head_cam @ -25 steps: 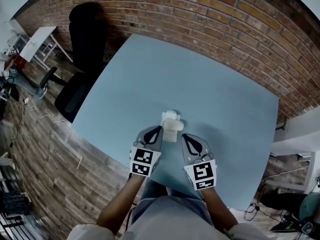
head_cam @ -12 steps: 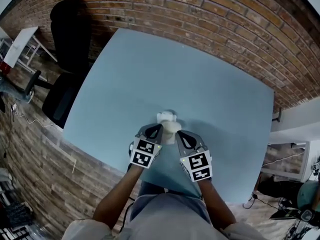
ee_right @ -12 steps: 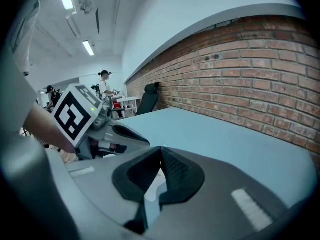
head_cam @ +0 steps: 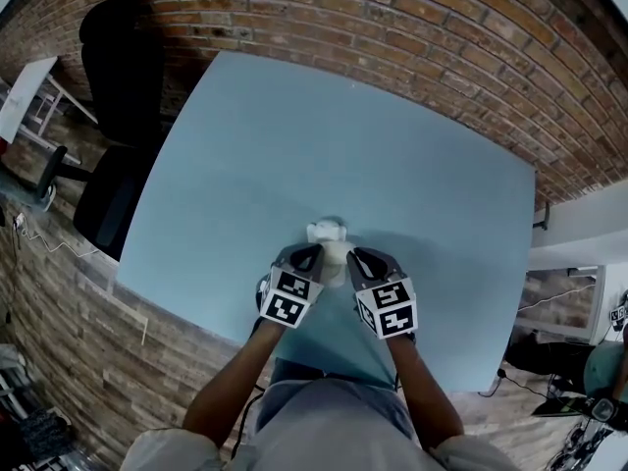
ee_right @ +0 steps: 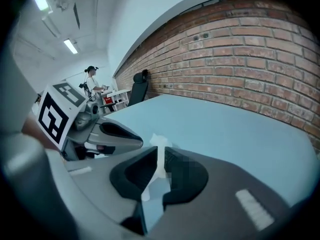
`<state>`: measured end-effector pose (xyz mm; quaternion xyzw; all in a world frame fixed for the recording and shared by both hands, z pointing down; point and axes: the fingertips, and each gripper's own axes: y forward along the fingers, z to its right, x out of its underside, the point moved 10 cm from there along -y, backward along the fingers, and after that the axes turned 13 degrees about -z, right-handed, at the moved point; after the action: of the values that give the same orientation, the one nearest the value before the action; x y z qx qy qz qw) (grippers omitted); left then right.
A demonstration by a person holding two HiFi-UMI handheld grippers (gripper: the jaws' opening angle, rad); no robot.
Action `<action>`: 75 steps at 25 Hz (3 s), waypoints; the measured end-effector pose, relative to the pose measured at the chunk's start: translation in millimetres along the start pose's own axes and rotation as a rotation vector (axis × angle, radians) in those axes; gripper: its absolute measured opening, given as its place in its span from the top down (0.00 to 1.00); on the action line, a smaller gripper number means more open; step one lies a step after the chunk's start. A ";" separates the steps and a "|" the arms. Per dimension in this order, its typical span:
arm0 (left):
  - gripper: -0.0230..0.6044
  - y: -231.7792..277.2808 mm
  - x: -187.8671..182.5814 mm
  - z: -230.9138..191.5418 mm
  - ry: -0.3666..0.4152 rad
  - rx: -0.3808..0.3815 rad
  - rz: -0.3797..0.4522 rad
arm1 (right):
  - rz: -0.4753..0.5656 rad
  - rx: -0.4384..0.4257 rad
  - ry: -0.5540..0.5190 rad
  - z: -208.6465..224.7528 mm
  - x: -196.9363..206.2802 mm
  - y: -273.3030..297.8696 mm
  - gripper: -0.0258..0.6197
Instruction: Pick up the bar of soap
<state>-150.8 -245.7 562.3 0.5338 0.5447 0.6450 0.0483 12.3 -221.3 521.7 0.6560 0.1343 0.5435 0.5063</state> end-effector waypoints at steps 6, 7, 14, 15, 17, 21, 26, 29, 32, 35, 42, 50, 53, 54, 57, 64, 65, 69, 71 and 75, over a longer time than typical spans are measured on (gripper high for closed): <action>0.96 2.6 1.4 -4.3 0.005 0.005 -0.021 | -0.051 0.000 0.086 8.3 0.9 12.2 0.85; 0.96 3.3 2.5 -4.6 0.005 0.005 -0.027 | -0.062 -0.009 0.119 10.8 1.9 14.3 0.83; 0.96 5.1 9.3 -1.5 -0.011 0.009 -0.035 | -0.084 -0.074 0.353 35.3 12.8 17.6 0.74; 0.96 4.9 8.2 -1.3 -0.006 0.007 -0.030 | -0.090 -0.080 0.379 38.9 14.5 18.6 0.74; 0.96 4.0 7.4 -1.3 -0.006 0.004 -0.025 | -0.097 -0.122 0.459 46.5 19.5 22.4 0.73; 0.96 -6.3 0.9 2.0 -0.006 -0.023 0.010 | -0.094 -0.262 0.617 58.9 30.6 29.9 0.74; 0.96 -15.4 -14.8 9.8 0.065 -0.057 0.040 | -0.092 -0.366 0.637 57.9 29.6 35.3 0.74; 0.96 -9.7 -18.7 17.2 0.120 -0.041 0.015 | -0.101 -0.351 0.597 49.7 25.8 34.6 0.75; 0.96 -4.9 -18.8 18.5 0.136 -0.040 -0.003 | -0.109 -0.331 0.570 43.9 22.8 34.0 0.72; 0.96 -2.4 -21.4 18.7 0.178 -0.062 -0.023 | -0.108 -0.327 0.566 44.3 21.1 33.5 0.71; 0.96 3.9 -17.9 21.0 0.208 -0.084 -0.060 | -0.040 -0.367 0.650 55.9 21.1 22.7 0.71; 0.96 6.0 -14.6 15.4 0.193 -0.092 -0.057 | -0.086 -0.624 0.901 53.5 36.1 50.0 0.58; 0.96 6.1 -14.6 15.5 0.195 -0.092 -0.062 | -0.100 -0.691 0.967 51.9 38.9 62.2 0.64; 0.96 6.0 -14.7 15.4 0.196 -0.091 -0.062 | -0.098 -0.703 0.974 51.8 38.8 64.2 0.64; 0.96 5.5 -13.5 13.8 0.193 -0.091 -0.056 | -0.089 -0.731 0.984 52.1 39.3 67.6 0.65; 0.96 8.7 -9.7 7.6 0.145 -0.092 -0.048 | -0.004 -0.822 1.068 47.8 47.0 75.4 0.68; 0.96 8.7 -9.1 6.5 0.141 -0.092 -0.047 | -0.001 -0.825 1.080 46.8 47.8 76.2 0.68; 0.96 10.1 -7.2 6.1 0.133 -0.092 -0.050 | 0.043 -0.834 1.082 43.7 41.3 72.5 0.74; 0.96 10.0 -4.8 6.0 0.115 -0.088 -0.045 | 0.063 -0.831 1.073 42.5 38.2 70.6 0.77; 0.96 8.9 2.5 4.1 0.069 -0.080 -0.042 | 0.076 -0.826 1.079 41.6 37.7 68.8 0.77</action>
<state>-144.1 -245.0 569.9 0.4973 0.5308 0.6832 0.0644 35.9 -246.5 603.4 0.0502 0.1265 0.8188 0.5577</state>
